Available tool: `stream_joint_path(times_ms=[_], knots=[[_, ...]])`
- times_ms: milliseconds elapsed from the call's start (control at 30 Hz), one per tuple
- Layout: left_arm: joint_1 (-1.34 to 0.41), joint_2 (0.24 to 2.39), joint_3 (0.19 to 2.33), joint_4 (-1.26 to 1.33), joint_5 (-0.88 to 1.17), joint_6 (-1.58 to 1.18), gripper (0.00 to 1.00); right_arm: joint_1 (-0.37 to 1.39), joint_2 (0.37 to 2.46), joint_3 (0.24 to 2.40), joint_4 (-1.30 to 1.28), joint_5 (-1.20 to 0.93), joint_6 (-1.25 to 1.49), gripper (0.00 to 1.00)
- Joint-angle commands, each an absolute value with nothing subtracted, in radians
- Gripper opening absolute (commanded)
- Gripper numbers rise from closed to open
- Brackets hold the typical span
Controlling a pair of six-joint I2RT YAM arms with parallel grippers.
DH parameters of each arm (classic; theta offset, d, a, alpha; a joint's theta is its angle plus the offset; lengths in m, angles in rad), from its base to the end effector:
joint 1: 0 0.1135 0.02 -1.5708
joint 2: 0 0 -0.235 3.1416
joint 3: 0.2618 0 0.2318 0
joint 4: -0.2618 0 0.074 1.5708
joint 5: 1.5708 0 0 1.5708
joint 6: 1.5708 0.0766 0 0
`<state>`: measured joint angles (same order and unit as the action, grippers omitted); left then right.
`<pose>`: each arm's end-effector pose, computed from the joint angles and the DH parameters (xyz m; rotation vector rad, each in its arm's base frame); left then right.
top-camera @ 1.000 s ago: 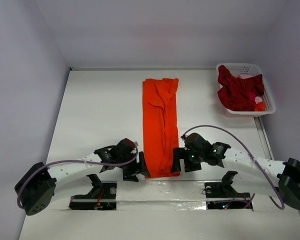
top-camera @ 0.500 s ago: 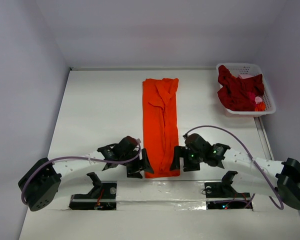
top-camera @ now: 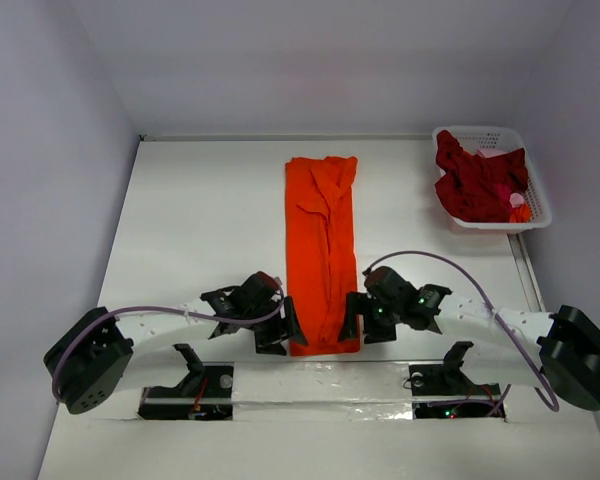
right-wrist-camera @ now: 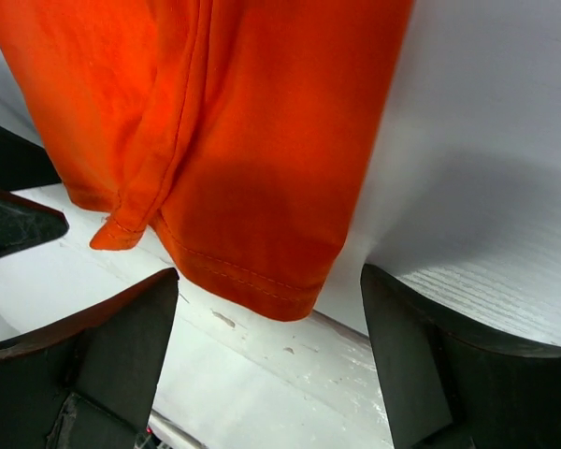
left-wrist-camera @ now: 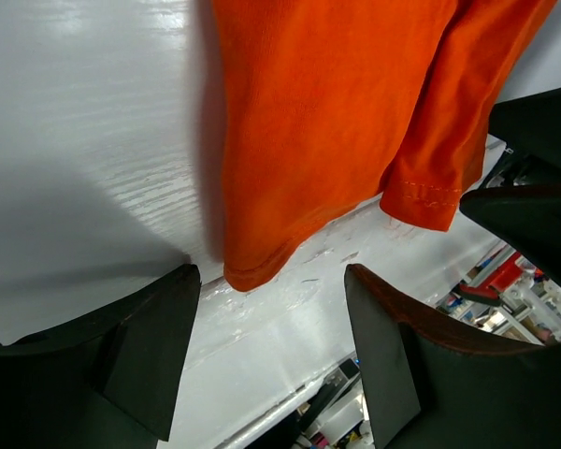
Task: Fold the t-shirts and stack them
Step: Fold the tshirt
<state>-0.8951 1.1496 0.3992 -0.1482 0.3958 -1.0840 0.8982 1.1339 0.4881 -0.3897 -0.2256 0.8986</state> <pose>0.1137 -0.1891 0.1060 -0.0704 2.8733 -1.1528 0.1183 0.1760 0.1117 -0.0885 2.8683 0.8177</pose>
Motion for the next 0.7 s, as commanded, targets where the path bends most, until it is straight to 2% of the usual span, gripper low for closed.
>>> stream_joint_path(times_ms=[0, 167, 467, 667], knots=[[-0.897, 1.149, 0.362, -0.124, 0.399, -1.094, 0.61, 0.907, 1.138, 0.476, -0.345, -0.215, 0.914, 0.84], [-0.897, 1.137, 0.337, -0.109, 0.402, -1.104, 0.59, 0.907, 1.129, 0.485, -0.351, -0.207, 0.917, 0.82], [-0.897, 1.169, 0.331, -0.086, 0.394, -1.106, 0.56, 0.907, 1.135, 0.506, -0.360, -0.193, 0.916, 0.72], [-0.897, 1.192, 0.311, -0.058, 0.396, -1.108, 0.52, 0.907, 1.150, 0.503, -0.344, -0.201, 0.914, 0.70]])
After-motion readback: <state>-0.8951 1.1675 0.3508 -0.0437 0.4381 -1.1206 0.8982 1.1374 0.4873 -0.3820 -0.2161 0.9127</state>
